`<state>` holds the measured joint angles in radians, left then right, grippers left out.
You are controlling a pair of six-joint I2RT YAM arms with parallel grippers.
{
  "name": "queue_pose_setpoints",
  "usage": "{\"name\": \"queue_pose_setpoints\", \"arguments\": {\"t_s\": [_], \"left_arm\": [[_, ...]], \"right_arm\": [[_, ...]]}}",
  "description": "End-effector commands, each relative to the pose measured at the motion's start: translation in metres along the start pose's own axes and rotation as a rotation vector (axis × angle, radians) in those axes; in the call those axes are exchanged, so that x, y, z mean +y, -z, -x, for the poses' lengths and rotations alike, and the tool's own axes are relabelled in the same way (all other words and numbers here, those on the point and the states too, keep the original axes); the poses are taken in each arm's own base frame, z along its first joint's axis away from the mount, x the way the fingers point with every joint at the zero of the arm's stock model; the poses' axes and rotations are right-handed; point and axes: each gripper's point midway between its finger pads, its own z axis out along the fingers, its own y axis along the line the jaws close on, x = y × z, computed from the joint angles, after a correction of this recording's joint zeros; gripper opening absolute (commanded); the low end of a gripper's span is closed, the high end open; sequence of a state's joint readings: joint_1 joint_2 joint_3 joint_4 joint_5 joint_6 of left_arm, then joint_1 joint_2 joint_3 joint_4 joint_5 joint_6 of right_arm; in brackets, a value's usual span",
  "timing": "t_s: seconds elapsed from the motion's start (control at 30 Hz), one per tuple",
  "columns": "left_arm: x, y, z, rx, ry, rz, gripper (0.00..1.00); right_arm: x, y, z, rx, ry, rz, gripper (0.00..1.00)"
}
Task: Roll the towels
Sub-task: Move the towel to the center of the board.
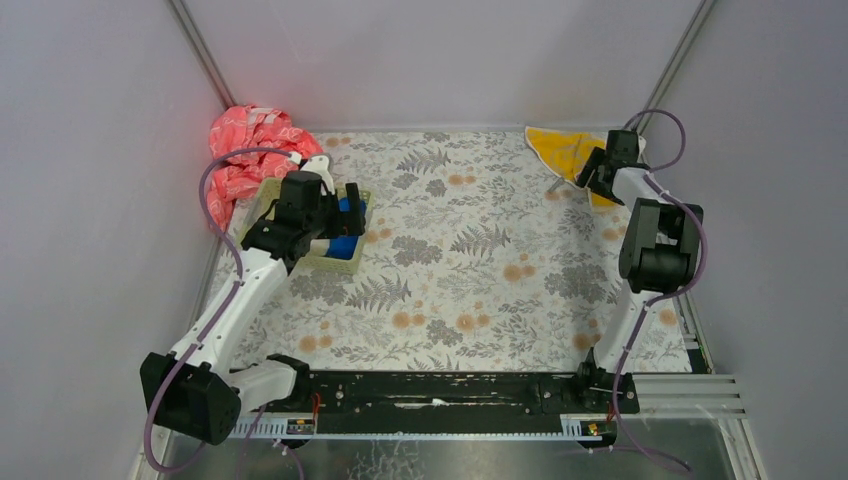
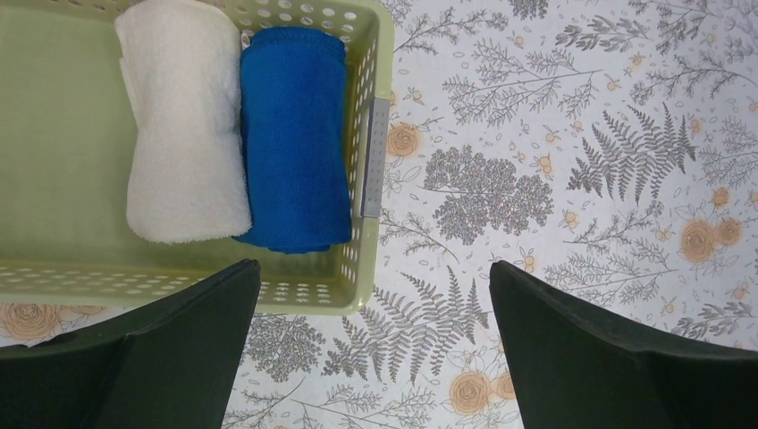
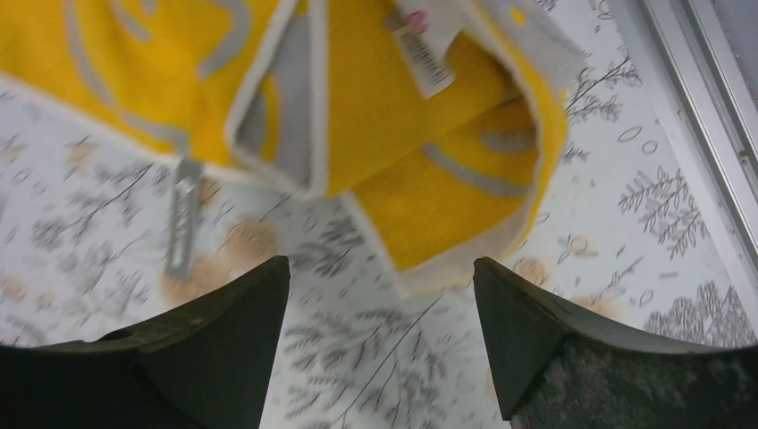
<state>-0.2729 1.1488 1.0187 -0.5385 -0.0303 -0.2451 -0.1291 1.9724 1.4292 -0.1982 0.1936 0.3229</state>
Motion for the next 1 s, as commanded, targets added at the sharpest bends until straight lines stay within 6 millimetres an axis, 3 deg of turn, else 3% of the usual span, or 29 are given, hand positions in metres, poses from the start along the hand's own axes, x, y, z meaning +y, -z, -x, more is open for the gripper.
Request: {"name": "queue_pose_setpoints", "arguments": {"t_s": [0.0,0.17,0.27,0.37,0.5,0.57,0.73,0.87,0.97], "left_arm": [[0.0,-0.001,0.026,-0.109,-0.011,0.0,1.0],[-0.001,-0.003,0.024,-0.094,-0.013,-0.004,1.0],[-0.004,-0.004,0.022,-0.087,-0.013,-0.017,1.0],[-0.007,-0.004,0.023,-0.084,-0.006,-0.034,1.0],[-0.02,-0.002,0.021,-0.069,0.012,-0.1,1.0],[-0.029,0.0,0.02,-0.061,0.017,-0.132,0.99],[-0.049,0.005,0.012,-0.03,0.018,-0.173,0.99],[-0.059,0.005,-0.001,0.011,0.045,-0.184,0.98],[-0.064,0.006,-0.013,0.038,0.083,-0.188,0.96]], "right_arm": [[-0.001,-0.022,0.028,-0.011,-0.054,0.057,0.81],[0.005,-0.051,0.001,0.155,-0.071,0.12,0.78],[0.017,-0.048,-0.027,0.256,-0.113,0.177,0.77],[0.031,-0.031,-0.065,0.375,-0.122,0.213,0.77],[0.075,0.01,-0.124,0.51,-0.053,0.305,0.77],[0.107,0.042,-0.169,0.584,-0.009,0.372,0.77],[0.186,0.122,-0.24,0.589,0.11,0.522,0.77],[0.255,0.187,-0.261,0.56,0.236,0.718,0.77],[0.274,0.22,-0.242,0.488,0.329,0.79,0.77]]}}
